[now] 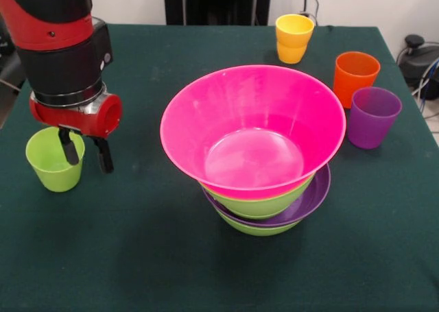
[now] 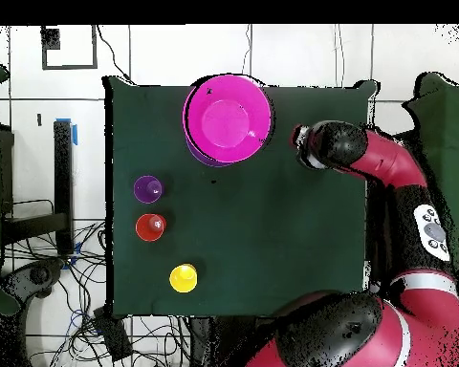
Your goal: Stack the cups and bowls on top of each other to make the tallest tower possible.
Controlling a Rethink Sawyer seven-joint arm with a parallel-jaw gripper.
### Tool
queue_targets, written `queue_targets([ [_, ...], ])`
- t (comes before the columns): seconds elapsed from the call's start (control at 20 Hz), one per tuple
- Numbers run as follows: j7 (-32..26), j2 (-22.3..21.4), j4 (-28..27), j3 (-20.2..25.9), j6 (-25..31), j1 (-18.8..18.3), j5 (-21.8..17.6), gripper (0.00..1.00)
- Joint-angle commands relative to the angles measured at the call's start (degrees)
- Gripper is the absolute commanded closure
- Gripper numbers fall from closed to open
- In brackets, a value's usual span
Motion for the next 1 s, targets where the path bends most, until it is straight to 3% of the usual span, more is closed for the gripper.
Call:
queue_targets([
  [0.05,-6.6,4.82,1.43,3.38,-4.18,-1.41,-4.73,0.0],
  [0.45,-7.69,3.5,0.96,2.93,-1.83,-1.44,-4.43,0.0],
  [1.0,-9.7,-2.62,2.0,2.36,5.95,-2.08,-3.57,0.0],
])
